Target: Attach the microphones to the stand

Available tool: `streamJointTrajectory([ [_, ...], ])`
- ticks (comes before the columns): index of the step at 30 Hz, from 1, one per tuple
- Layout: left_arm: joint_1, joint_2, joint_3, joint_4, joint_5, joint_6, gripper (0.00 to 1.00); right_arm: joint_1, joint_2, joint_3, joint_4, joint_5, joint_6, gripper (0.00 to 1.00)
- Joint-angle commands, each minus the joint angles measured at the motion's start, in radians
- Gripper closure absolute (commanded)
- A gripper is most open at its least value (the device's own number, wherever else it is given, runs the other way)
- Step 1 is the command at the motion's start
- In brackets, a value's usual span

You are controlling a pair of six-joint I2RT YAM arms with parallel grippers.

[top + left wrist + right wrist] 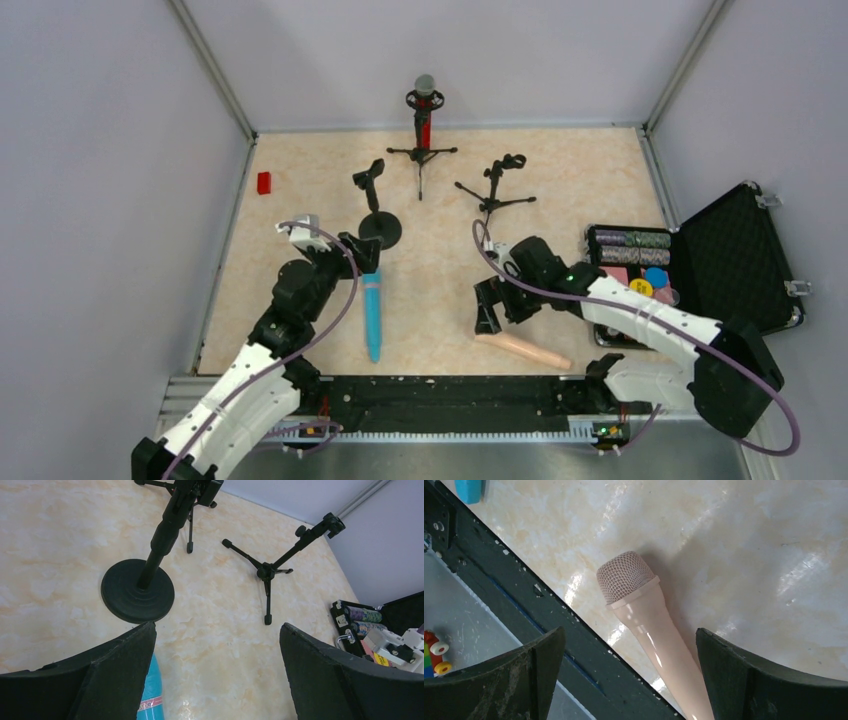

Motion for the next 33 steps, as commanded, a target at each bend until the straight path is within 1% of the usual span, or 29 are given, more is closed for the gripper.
streamJointTrajectory([
  [1, -0.005, 0.026, -0.007, 0.085, -0.018, -0.027, 0.03, 0.067, 0.061, 0.068, -0.036, 0.062, -0.004, 0.01],
  [5, -0.005, 0.048, -0.007, 0.084, -0.029, -0.028, 0.03, 0.134, 0.142, 0.098, -0.066, 0.142, -0.008, 0.01],
  [6, -0.005, 0.051, -0.004, 0.082, -0.029, -0.024, 0.03, 0.166, 0.194, 0.119, -0.091, 0.209, -0.015, 0.01],
  [9, -0.004, 0.043, -0.006, 0.092, -0.025, 0.006, 0.03, 0.197, 0.263, 0.144, -0.109, 0.269, -0.023, 0.02],
  [14, -0.004, 0.017, -0.019, 0.150, -0.026, 0.068, 0.02, 0.245, 0.361, 0.208, -0.122, 0.323, -0.022, 0.08],
  [16, -0.004, 0.006, -0.019, 0.167, -0.024, 0.081, 0.02, 0.252, 0.393, 0.230, -0.124, 0.336, -0.018, 0.16],
  [17, -0.003, 0.003, -0.019, 0.172, -0.022, 0.088, 0.02, 0.253, 0.412, 0.236, -0.124, 0.341, -0.016, 0.21],
  [21, -0.003, -0.004, -0.019, 0.180, -0.019, 0.108, 0.02, 0.254, 0.487, 0.257, -0.127, 0.333, -0.030, 0.50],
  [22, -0.004, -0.005, -0.019, 0.181, -0.018, 0.111, 0.02, 0.254, 0.502, 0.262, -0.125, 0.334, -0.033, 0.55],
  [24, -0.003, -0.008, -0.022, 0.180, -0.019, 0.115, 0.02, 0.254, 0.524, 0.274, -0.119, 0.335, -0.040, 0.59],
  [27, -0.004, -0.012, -0.022, 0.177, -0.014, 0.115, 0.02, 0.254, 0.532, 0.301, -0.095, 0.344, -0.050, 0.63],
  [29, -0.004, -0.012, -0.025, 0.177, -0.008, 0.115, 0.02, 0.254, 0.526, 0.339, -0.072, 0.346, -0.052, 0.63],
  [33, -0.004, -0.016, -0.025, 0.169, -0.007, 0.115, 0.02, 0.252, 0.530, 0.420, -0.015, 0.401, -0.054, 0.63],
])
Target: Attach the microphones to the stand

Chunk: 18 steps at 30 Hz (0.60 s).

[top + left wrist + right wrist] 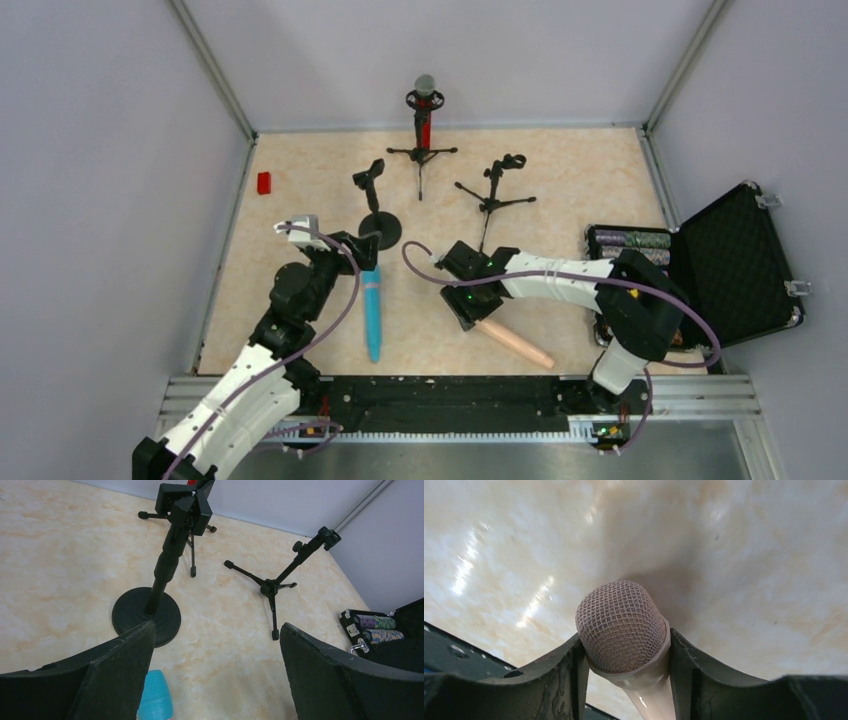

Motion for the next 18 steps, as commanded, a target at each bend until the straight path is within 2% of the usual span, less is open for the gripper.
streamJointTrajectory([
  [1, -0.004, -0.021, -0.004, 0.052, 0.009, 0.013, 0.02, 0.009, 0.019, 0.126, 0.119, 0.087, -0.016, 0.62],
  [5, -0.004, -0.033, -0.006, 0.049, 0.017, 0.026, 0.02, -0.003, 0.057, 0.204, 0.169, 0.195, -0.082, 0.59],
  [9, -0.004, -0.040, -0.003, 0.030, 0.021, 0.043, 0.02, -0.017, 0.113, 0.256, 0.195, 0.303, -0.167, 0.47],
  [13, -0.004, -0.057, -0.005, 0.013, 0.016, 0.047, 0.02, -0.044, 0.168, 0.295, 0.164, 0.281, -0.190, 0.26],
  [15, -0.004, -0.063, -0.008, 0.012, 0.018, 0.047, 0.02, -0.054, 0.166, 0.291, 0.161, 0.257, -0.189, 0.20],
  [18, -0.003, -0.068, -0.012, 0.013, 0.024, 0.048, 0.02, -0.074, 0.131, 0.261, 0.176, 0.193, -0.187, 0.18],
])
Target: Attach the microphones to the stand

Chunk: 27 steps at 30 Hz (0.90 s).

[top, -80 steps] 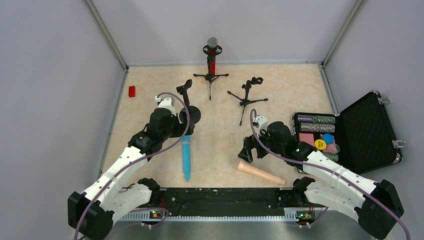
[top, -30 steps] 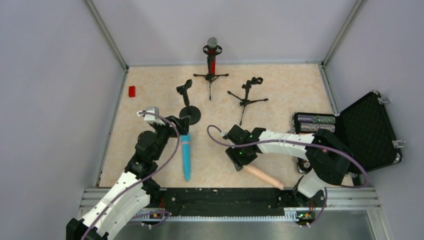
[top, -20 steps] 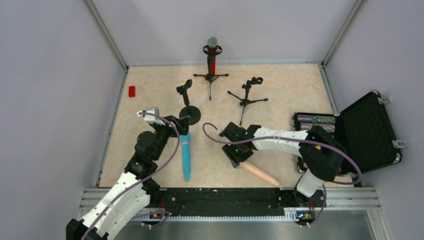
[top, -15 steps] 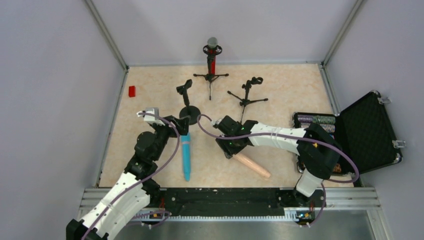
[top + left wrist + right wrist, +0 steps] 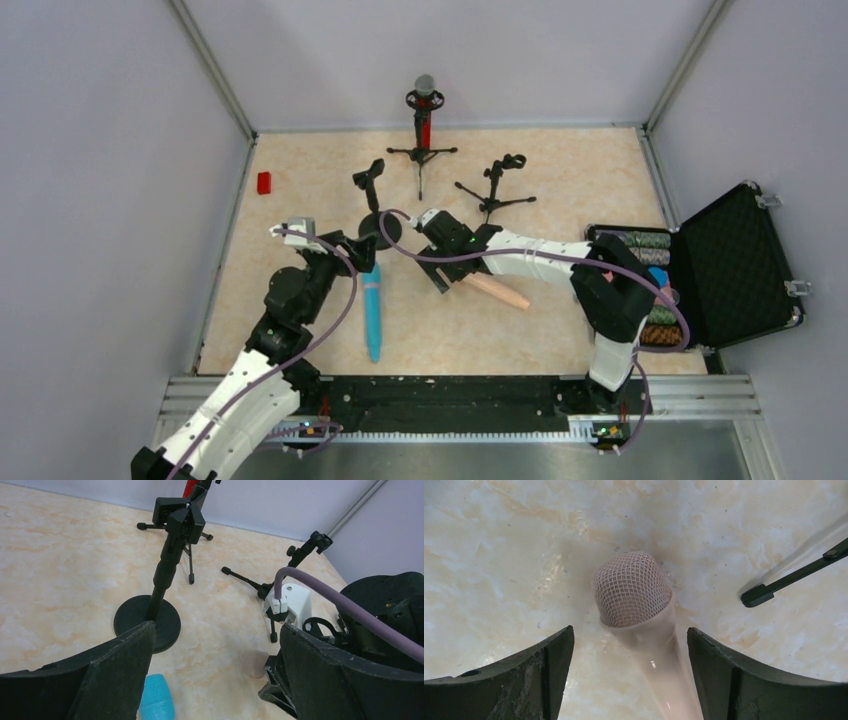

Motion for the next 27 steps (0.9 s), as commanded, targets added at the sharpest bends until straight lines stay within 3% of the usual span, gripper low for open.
streamJointTrajectory([
  [1, -0.003, -0.015, -0.009, 0.029, 0.019, 0.018, 0.02, -0.035, -0.053, -0.004, 0.021, -0.066, -0.021, 0.18],
  [18, -0.004, -0.060, -0.034, 0.029, 0.087, 0.032, 0.02, -0.117, -0.272, -0.202, 0.044, -0.248, -0.174, 0.21],
  [27, -0.003, -0.081, -0.058, 0.059, 0.208, 0.092, 0.02, -0.119, -0.250, -0.199, 0.041, -0.289, -0.288, 0.24],
])
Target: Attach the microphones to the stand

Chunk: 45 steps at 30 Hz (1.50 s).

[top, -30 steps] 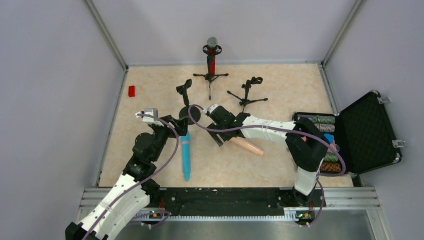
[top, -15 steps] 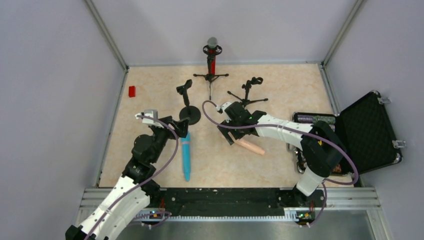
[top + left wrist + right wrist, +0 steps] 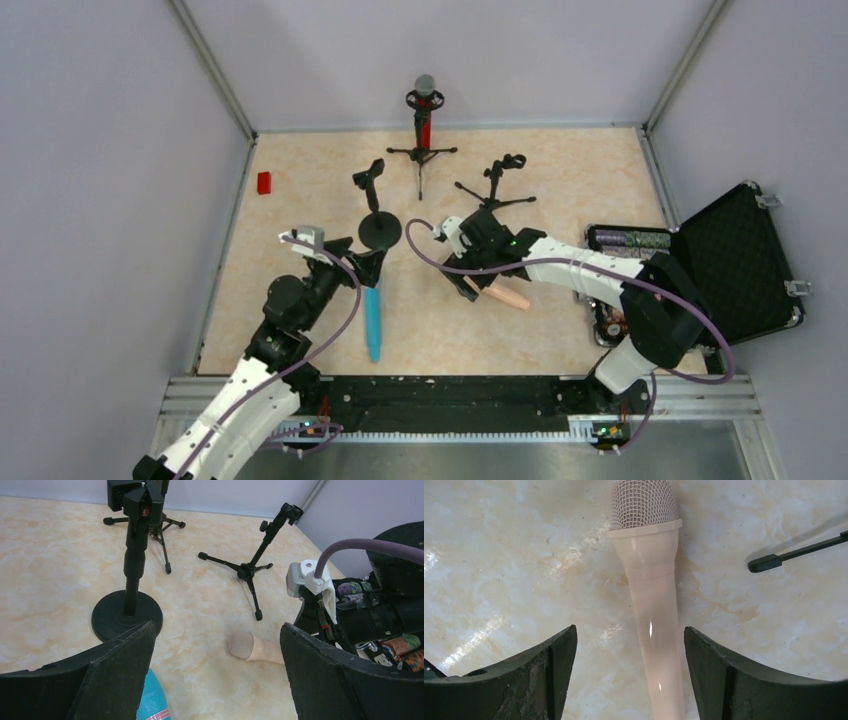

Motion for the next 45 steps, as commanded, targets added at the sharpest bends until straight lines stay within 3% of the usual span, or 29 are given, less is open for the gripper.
streamJointTrajectory([
  [1, -0.004, -0.016, -0.006, 0.062, 0.081, 0.053, 0.02, -0.008, 0.007, 0.031, 0.016, -0.016, -0.086, 0.24],
  [15, -0.005, -0.017, -0.019, 0.076, 0.130, 0.088, 0.01, -0.011, 0.160, 0.106, -0.046, 0.029, -0.184, 0.25],
  [19, -0.004, -0.016, -0.017, 0.067, 0.150, 0.111, 0.01, -0.015, 0.186, 0.095, -0.023, 0.020, -0.177, 0.29],
  [21, -0.005, -0.018, -0.017, 0.067, 0.149, 0.121, 0.01, -0.018, 0.195, 0.092, -0.015, 0.012, -0.173, 0.37],
  [23, -0.004, -0.018, -0.014, 0.065, 0.150, 0.127, 0.01, -0.022, 0.203, 0.090, -0.012, 0.009, -0.164, 0.57],
  [25, -0.004, -0.019, -0.010, 0.062, 0.157, 0.132, 0.01, -0.024, 0.208, 0.084, -0.006, 0.003, -0.155, 0.63],
  [28, -0.003, -0.019, -0.003, 0.052, 0.175, 0.148, 0.01, -0.025, 0.209, 0.072, 0.002, 0.000, -0.142, 0.90],
  [30, -0.005, -0.021, 0.001, 0.041, 0.179, 0.158, 0.01, -0.025, 0.206, 0.063, 0.009, 0.003, -0.137, 1.00],
  [45, -0.005, -0.005, 0.016, 0.031, 0.190, 0.166, 0.01, -0.027, 0.124, 0.052, 0.066, -0.083, -0.070, 1.00],
])
